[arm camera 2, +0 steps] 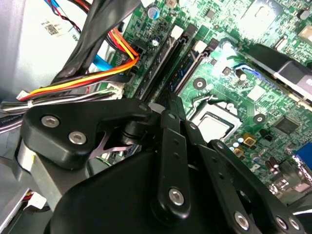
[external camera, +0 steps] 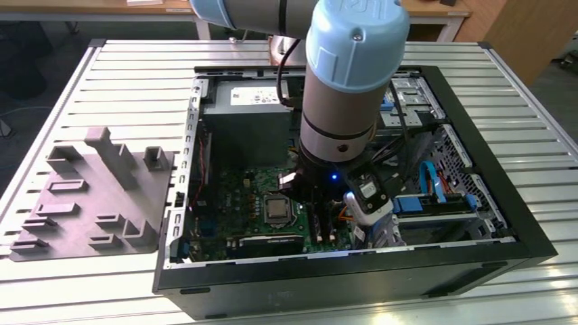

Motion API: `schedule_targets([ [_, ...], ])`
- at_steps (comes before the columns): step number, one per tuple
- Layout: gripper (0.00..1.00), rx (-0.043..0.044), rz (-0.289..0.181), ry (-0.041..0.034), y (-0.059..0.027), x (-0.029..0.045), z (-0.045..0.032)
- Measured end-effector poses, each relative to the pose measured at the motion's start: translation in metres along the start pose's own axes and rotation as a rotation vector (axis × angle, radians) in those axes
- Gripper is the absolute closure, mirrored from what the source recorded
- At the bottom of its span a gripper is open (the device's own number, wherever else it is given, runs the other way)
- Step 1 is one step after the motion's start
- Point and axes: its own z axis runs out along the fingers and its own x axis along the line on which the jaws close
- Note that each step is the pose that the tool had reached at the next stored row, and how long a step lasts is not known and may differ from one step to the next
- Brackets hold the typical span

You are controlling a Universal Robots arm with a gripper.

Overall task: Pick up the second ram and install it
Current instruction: 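Press down the second ram until it locks into place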

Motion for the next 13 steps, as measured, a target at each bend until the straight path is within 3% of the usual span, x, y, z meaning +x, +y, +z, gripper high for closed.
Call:
schedule_targets([
  [6, 0.89, -0.0024, 0.000, -0.0007, 0.0003, -0.0002, -0.0021],
  [13, 0.89, -0.0001, 0.000, 0.0000, 0.0008, -0.0005, -0.0185],
])
